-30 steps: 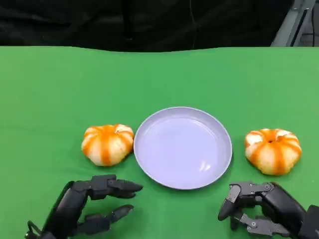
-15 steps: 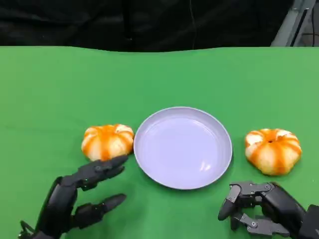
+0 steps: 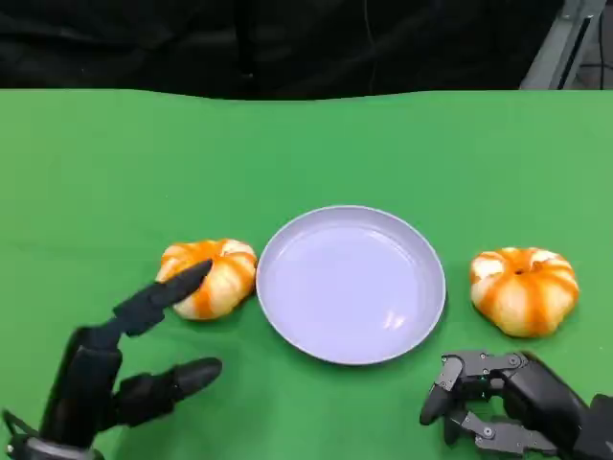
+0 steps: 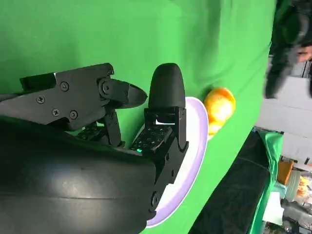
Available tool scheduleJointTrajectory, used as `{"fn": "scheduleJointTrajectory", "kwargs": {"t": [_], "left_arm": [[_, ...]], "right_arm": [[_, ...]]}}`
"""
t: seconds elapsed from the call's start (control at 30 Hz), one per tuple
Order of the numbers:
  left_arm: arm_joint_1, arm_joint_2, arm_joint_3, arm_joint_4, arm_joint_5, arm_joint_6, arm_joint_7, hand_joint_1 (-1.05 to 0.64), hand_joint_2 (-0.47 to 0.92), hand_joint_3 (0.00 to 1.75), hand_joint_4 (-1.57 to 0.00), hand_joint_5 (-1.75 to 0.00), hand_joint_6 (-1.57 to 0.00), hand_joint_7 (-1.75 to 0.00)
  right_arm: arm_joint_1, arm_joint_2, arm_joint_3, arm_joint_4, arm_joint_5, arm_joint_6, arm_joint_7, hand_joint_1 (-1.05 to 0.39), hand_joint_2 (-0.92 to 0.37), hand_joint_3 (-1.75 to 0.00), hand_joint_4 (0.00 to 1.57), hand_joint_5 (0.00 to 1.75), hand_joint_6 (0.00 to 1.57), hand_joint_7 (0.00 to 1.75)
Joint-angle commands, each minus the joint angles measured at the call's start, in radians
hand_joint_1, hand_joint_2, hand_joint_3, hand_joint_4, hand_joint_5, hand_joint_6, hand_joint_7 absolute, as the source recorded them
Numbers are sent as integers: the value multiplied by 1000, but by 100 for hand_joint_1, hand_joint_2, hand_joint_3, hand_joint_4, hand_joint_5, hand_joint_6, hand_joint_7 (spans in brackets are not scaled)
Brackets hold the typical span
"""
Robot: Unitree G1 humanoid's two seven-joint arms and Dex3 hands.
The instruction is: Grasp the bread from the table and place it into the plate.
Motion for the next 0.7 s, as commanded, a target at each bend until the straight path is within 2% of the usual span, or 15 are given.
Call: {"fn": "scheduleJointTrajectory", "kwargs": {"t": [0.03, 0.2, 0.3, 0.43, 0.53, 0.7], "left_arm": [[17, 55, 26, -102, 229, 44, 189, -64, 92, 10, -61, -1, -59, -2], [22, 121, -37, -214, 503, 218, 453, -68, 92, 11, -62, -1, -62, -3], [12, 158, -102, -250, 595, 340, 559, -73, 92, 10, -61, 0, -65, -3], [6, 189, -173, -256, 599, 401, 626, -76, 92, 10, -61, 0, -65, -2], [-23, 196, -225, -252, 611, 512, 620, -79, 92, 9, -58, 0, -64, -1], [-76, 205, -296, -197, 578, 585, 612, -82, 92, 9, -55, 0, -63, 0]], "right_arm": [[-3, -12, -13, 9, 15, -11, 7, -3, -92, -47, 71, 150, 82, 102], [-2, -12, -12, 6, 12, -12, 6, -3, -92, -47, 71, 150, 82, 102], [-1, -11, -12, 3, 12, -11, 5, -2, -92, -47, 71, 150, 83, 102], [0, -10, -12, 1, 14, -8, 6, -2, -92, -47, 71, 150, 83, 102], [4, -11, -10, -9, 5, -15, -2, -2, -92, -47, 72, 150, 83, 102], [6, -11, -8, -14, 1, -16, -7, -1, -92, -47, 72, 150, 83, 102]]}}
